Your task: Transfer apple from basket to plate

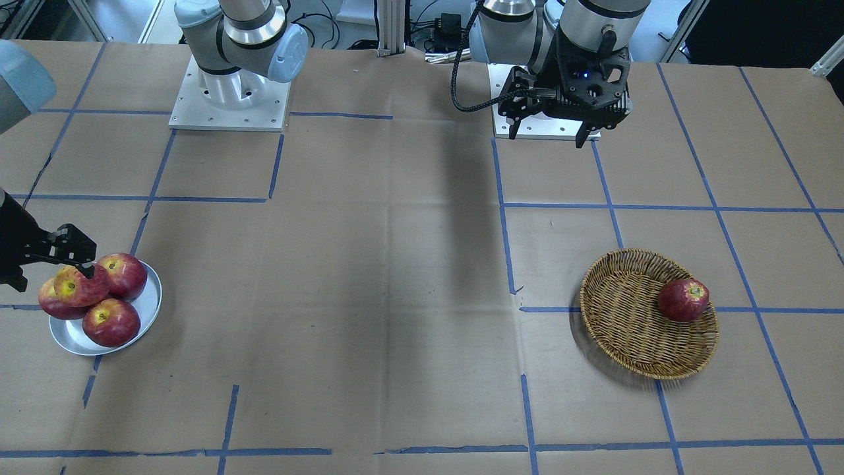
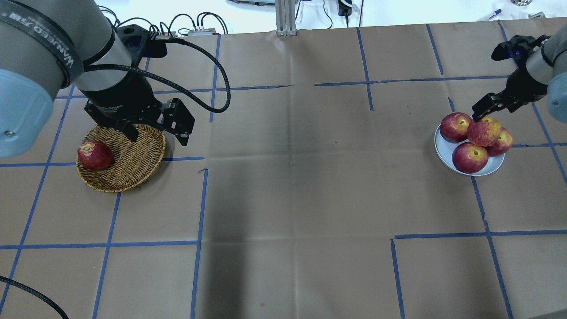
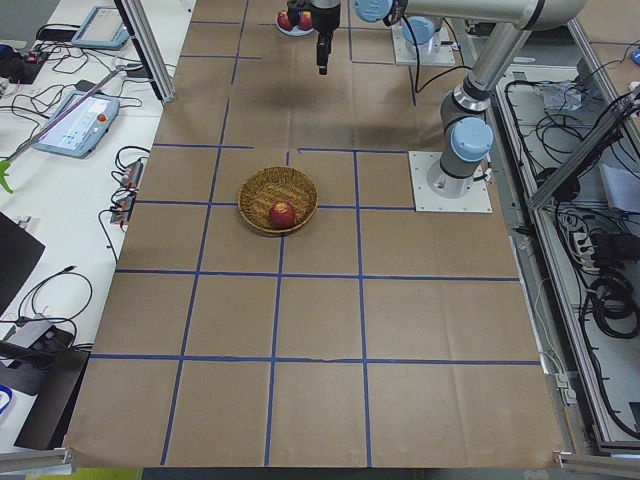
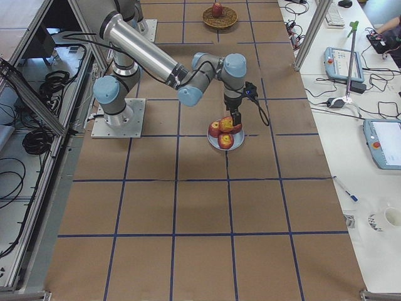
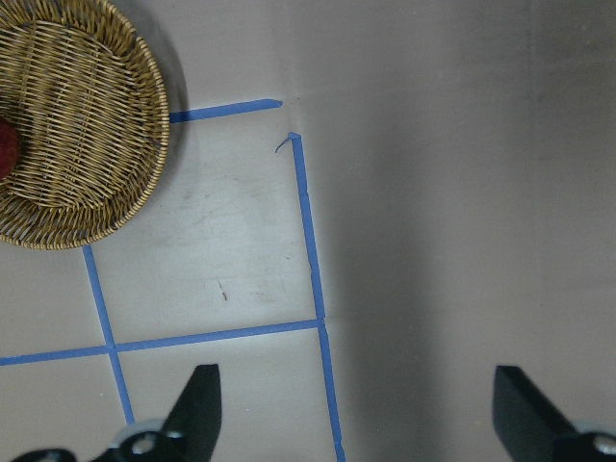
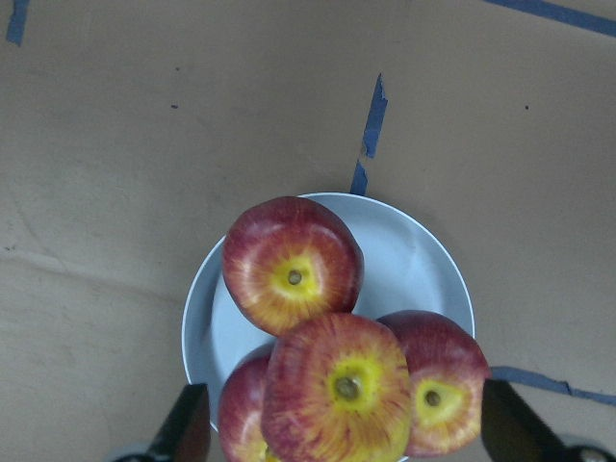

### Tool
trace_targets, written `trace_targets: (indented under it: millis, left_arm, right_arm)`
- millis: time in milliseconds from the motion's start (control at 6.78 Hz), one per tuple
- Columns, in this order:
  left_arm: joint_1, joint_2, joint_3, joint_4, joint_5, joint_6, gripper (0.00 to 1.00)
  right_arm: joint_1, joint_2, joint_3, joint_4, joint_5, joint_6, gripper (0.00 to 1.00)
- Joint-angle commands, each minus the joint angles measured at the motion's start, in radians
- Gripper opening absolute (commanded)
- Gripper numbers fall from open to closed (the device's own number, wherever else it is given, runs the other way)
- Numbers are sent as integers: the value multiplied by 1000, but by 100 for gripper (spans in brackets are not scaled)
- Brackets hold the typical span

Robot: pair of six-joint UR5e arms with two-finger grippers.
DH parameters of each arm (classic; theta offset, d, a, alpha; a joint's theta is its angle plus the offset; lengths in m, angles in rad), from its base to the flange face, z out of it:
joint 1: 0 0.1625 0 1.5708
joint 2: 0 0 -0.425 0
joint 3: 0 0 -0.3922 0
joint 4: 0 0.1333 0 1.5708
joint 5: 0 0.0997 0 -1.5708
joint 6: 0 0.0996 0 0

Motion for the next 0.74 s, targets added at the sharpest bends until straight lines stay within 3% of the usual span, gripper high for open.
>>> trace_targets:
  millis: [0,590]
  left_arm:
    - [0,-1,0,0,1,1,99]
    - [0,2,3,0,3,8,99]
  right_arm:
    - [98,-91,-111,203,-11,135,100]
    - [401,-240,-132,464,-51,618,100]
